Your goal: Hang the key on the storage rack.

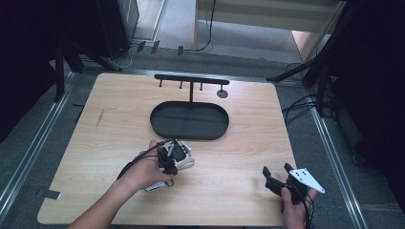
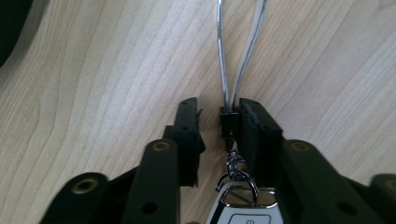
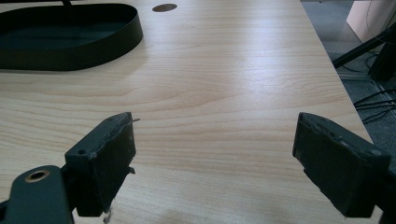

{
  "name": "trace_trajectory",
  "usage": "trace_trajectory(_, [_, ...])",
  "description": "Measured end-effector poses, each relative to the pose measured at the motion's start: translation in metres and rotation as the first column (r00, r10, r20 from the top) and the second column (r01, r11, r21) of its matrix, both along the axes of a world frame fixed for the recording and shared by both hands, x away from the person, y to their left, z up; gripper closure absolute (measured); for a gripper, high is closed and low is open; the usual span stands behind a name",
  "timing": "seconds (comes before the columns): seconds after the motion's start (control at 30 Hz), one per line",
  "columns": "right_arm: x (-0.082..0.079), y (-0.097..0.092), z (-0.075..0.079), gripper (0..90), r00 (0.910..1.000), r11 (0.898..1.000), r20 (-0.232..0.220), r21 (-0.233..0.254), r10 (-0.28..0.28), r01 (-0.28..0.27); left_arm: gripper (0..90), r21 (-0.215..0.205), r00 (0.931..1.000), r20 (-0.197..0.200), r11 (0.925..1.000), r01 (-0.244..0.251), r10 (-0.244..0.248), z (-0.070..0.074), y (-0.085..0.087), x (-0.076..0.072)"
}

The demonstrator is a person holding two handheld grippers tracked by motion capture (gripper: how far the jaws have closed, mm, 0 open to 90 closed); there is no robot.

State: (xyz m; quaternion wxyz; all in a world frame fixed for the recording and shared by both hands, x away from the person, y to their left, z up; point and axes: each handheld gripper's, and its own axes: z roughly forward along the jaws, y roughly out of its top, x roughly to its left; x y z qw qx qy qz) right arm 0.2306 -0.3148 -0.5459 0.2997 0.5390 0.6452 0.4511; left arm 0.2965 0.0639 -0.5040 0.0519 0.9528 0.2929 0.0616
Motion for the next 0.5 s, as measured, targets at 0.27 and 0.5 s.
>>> trace_trajectory(0.27, [0.0, 0.0, 0.0, 13.0, 1.0, 1.0, 0.001, 0.003, 0.001, -0.001, 82.3, -0.025, 0.9991, 0.039, 0.9995, 0.021, -0.02, 0.006, 0.001, -0.003])
trace_trajectory(0.5, [0.0, 0.0, 0.0, 13.0, 1.0, 1.0, 0.0, 0.004, 0.003, -0.003, 82.7, -0.087, 0.9918, 0.127, 0.996, 0.019, -0.008, 0.017, 0.007, -0.009])
